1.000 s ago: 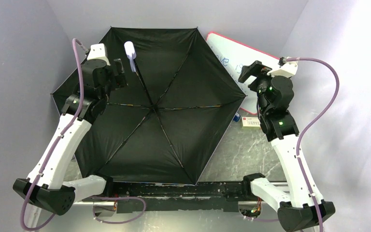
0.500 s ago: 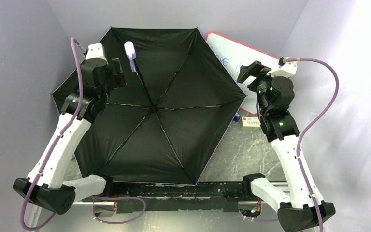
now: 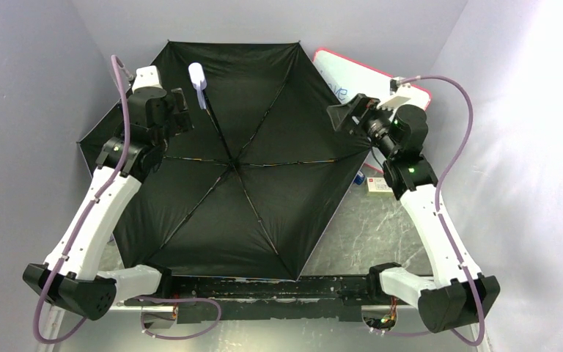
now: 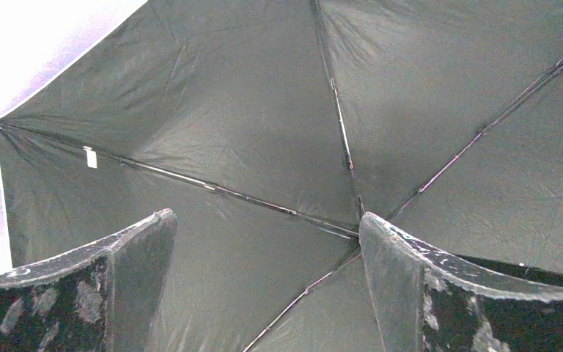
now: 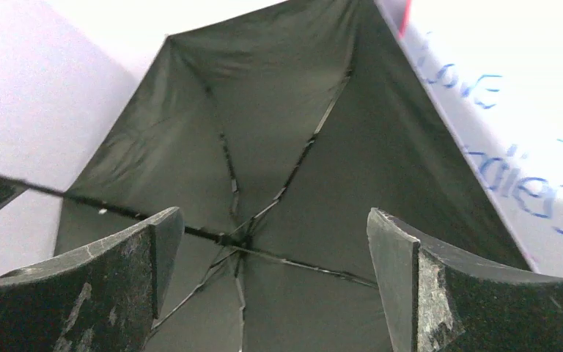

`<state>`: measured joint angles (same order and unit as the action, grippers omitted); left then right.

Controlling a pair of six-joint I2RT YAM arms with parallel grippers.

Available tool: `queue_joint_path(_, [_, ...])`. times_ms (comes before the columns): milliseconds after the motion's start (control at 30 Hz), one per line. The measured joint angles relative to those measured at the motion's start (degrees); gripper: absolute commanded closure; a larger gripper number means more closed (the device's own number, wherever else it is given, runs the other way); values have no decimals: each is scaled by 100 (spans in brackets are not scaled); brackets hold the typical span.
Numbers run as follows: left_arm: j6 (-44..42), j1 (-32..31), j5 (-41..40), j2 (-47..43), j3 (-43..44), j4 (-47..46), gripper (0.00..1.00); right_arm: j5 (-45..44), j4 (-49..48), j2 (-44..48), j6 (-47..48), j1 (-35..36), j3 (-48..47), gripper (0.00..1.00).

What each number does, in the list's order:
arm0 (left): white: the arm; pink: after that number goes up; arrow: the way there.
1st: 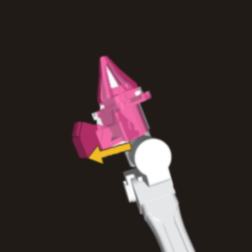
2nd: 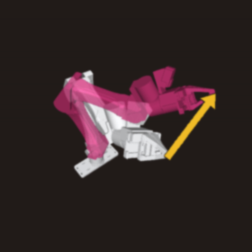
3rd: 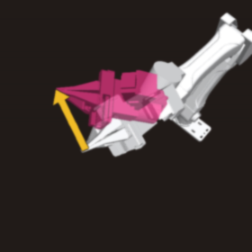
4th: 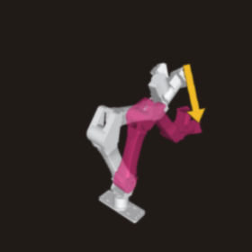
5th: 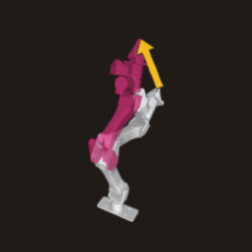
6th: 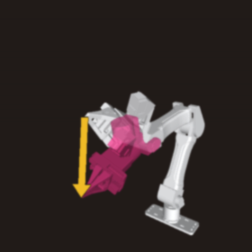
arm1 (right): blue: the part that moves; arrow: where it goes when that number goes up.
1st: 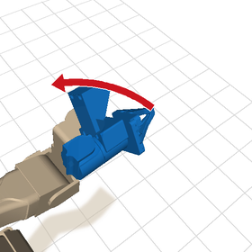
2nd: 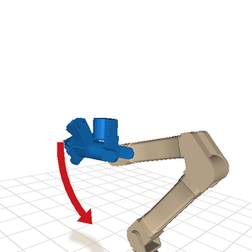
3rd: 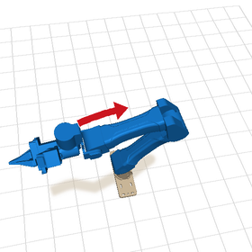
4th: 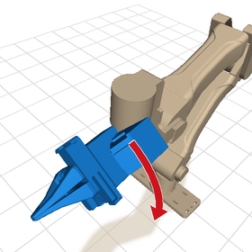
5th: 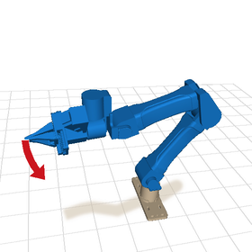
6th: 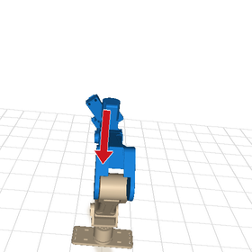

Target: Put away the umbrella

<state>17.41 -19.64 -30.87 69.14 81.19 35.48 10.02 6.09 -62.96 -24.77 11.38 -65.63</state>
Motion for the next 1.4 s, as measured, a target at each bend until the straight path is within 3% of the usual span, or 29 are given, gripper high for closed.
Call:
queue_joint_path(133, [0,2,9,-2,-2,-11,3,531,-420,-264,-87,245,160,0])
queue_joint_path(433, [59,0,411,-31,-155,-81,3,203,-1176,-1355,649,2616,280,0])
queue_joint_path(633, [61,-2,538,-127,-330,-72,3,382,-2103,-2116,1123,3340,538,0])
queue_joint_path(1100, [22,-2,595,-479,-581,-48,3,857,-3484,-4277,2767,3624,221,4])
queue_joint_path(1400, [-114,-4,597,-577,-627,9,3,549,-4172,-5042,3263,3620,-428,18])
